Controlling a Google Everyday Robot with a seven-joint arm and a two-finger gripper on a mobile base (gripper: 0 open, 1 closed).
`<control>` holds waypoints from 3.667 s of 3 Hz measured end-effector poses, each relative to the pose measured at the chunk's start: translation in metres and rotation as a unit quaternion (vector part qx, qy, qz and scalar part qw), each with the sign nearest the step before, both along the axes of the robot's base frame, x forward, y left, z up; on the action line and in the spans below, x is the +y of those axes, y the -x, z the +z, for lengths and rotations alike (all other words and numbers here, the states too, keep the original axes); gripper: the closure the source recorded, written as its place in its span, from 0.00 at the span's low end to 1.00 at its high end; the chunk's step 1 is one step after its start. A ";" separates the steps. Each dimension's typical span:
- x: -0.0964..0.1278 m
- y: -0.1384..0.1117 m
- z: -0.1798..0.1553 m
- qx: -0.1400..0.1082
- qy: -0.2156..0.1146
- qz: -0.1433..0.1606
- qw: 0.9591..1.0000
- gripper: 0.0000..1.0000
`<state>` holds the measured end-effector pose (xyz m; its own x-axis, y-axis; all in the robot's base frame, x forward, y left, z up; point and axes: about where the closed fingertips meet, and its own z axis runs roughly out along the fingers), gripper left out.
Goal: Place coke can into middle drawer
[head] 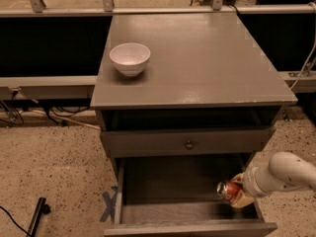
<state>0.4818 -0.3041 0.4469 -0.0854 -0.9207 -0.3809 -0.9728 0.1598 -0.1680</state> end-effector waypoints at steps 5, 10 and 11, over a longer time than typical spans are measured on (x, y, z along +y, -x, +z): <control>0.028 -0.001 -0.032 0.056 -0.001 0.036 0.998 0.31; 0.012 0.037 0.040 -0.016 -0.058 0.045 0.997 0.00; 0.012 0.037 0.040 -0.016 -0.058 0.045 0.997 0.00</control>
Offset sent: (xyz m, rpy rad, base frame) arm 0.0071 0.0280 -0.0553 -0.0378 0.1712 0.0806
